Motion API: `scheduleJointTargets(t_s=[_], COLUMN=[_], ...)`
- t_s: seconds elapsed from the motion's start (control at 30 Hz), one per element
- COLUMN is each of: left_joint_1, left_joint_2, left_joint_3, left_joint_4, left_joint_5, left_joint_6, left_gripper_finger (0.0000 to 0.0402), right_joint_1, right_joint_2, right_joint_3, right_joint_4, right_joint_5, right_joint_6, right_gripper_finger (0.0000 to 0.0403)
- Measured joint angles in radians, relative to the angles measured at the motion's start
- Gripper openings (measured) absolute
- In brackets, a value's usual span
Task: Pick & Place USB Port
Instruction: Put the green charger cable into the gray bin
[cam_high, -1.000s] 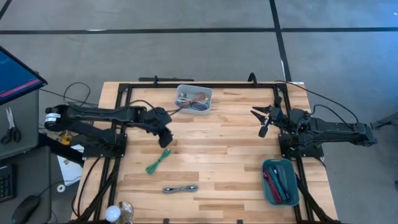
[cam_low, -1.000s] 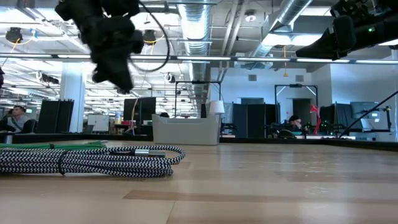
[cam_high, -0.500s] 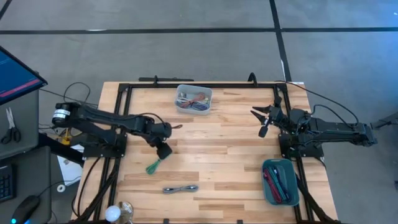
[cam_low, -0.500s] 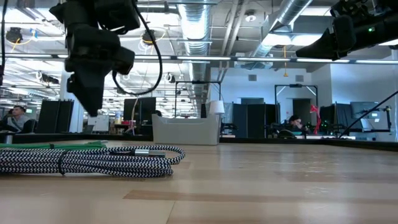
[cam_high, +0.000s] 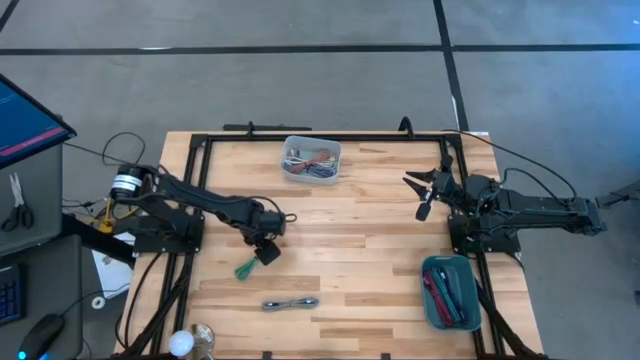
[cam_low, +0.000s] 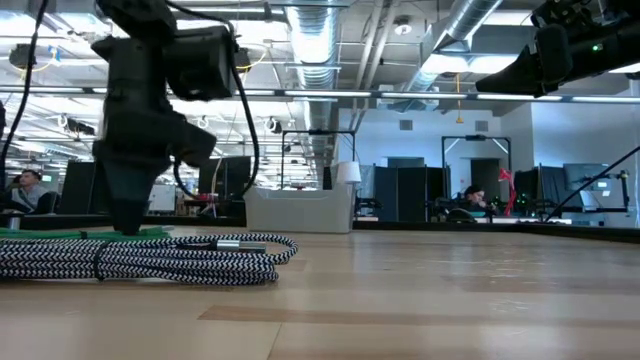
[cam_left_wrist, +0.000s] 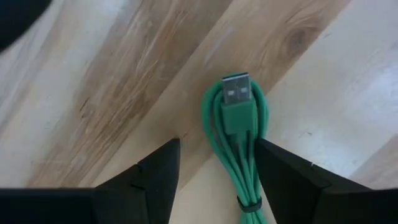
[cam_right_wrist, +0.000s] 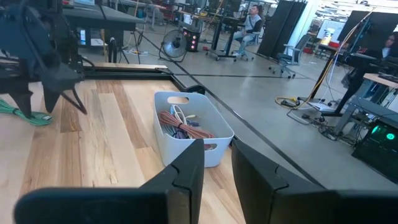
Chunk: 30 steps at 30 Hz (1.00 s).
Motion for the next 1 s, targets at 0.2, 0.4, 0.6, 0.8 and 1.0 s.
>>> scheduleJointTargets(t_s=[0.2,0.4,0.6,0.8,1.0], left_joint_1=[0.000,-0.003,-0.003,-0.004,-0.026], left_joint_2=[0.048,0.036,0.037,0.037,0.019], left_joint_3=[0.005,0.002,0.001,0.001,0.012], left_joint_4=[0.010,0.017,0.031,0.048,0.069], left_joint_5=[0.001,-0.022,-0.019,-0.015,-0.095], left_joint_6=[0.000,-0.022,-0.021,-0.006,0.060], left_gripper_finger=[0.0207,0.0177,0.0101,0.0020,0.0012], right_joint_1=[0.000,0.000,0.000,0.000,0.000], right_joint_2=[0.000,0.000,0.000,0.000,0.000], right_joint_3=[0.000,0.000,0.000,0.000,0.000], right_joint_4=[0.000,0.000,0.000,0.000,0.000], right_joint_5=[0.000,0.000,0.000,0.000,0.000], right_joint_6=[0.000,0.000,0.000,0.000,0.000], right_gripper_finger=[0.0075,0.0075,0.0075,0.0075,0.0075])
